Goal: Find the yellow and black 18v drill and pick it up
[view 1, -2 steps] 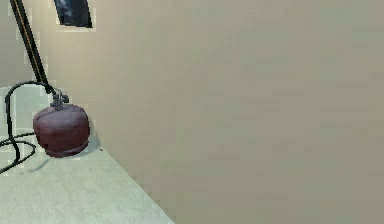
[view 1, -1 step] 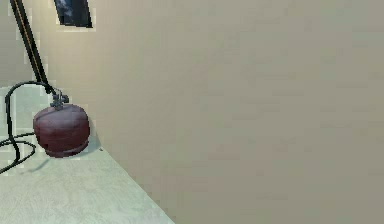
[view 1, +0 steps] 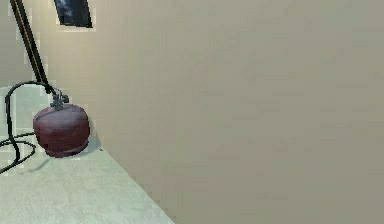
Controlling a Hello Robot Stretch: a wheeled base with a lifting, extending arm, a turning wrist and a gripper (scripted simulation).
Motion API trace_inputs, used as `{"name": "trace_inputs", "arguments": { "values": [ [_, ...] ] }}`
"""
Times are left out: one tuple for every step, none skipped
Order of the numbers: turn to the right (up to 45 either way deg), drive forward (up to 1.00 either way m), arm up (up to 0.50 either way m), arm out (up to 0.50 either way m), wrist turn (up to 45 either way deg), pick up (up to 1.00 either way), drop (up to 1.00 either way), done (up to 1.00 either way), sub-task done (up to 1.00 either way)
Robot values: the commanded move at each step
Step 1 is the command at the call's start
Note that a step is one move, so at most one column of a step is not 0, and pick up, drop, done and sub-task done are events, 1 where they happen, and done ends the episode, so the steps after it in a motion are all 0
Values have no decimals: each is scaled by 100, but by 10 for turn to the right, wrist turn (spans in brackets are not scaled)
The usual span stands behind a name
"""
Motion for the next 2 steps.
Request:
{"name": "trace_inputs", "arguments": {
  "values": [
    [0,0,-8,0,0,0,0,0,0],
    [0,0,0,0,0,100,0,0,0]
  ]
}}
